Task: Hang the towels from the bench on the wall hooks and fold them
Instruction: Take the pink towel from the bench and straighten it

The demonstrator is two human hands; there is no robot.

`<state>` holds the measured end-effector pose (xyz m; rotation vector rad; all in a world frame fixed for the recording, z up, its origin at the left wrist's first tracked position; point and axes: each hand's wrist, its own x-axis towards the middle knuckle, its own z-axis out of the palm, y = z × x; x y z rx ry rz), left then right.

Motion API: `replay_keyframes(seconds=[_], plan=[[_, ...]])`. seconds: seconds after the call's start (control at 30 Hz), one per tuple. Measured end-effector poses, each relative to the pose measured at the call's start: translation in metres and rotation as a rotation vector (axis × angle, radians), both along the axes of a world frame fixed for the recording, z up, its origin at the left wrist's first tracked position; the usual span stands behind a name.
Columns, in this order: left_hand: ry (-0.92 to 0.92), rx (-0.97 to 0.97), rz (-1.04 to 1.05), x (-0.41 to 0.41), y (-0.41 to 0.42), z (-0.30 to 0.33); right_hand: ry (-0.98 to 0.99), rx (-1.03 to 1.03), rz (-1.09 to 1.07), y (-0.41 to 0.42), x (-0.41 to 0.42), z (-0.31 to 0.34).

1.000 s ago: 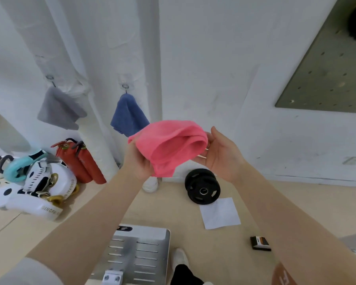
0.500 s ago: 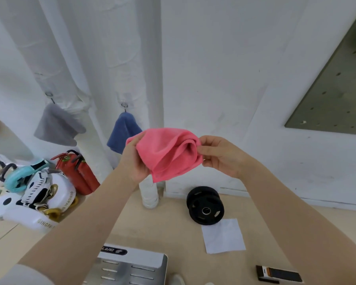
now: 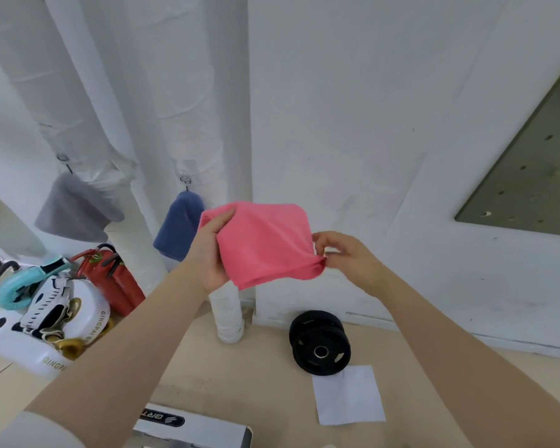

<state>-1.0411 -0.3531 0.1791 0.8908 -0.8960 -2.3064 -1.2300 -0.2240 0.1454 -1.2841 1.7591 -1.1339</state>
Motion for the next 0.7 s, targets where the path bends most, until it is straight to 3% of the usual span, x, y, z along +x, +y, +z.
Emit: replay_keyframes(seconds=[0.07, 0.1, 0.23, 0.3, 0.53, 0.7], plan=[[-0.076, -0.076, -0.070, -0.005, 0.000, -0.001, -0.499, 0.039, -0.062, -0.008, -0.006, 0.006], [-0.100, -0.102, -0.097, -0.007, 0.000, -0.001, -0.633, 0.079, -0.098, -0.013, -0.008, 0.011], [-0.155, -0.112, -0.182, -0.010, -0.002, -0.003, -0.834, 0.348, -0.070, -0.032, -0.007, 0.023], [-0.146, -0.105, -0.184, -0.009, -0.002, -0.005, -0.911, 0.339, -0.117, -0.038, 0.001, 0.027], [-0.113, -0.266, -0.368, 0.015, 0.011, -0.026, -0.879, -0.080, -0.200, -0.057, 0.005, 0.022], [-0.279, -0.413, -0.613, 0.028, 0.008, -0.032, -0.735, -0.100, 0.009, -0.059, 0.008, 0.026]])
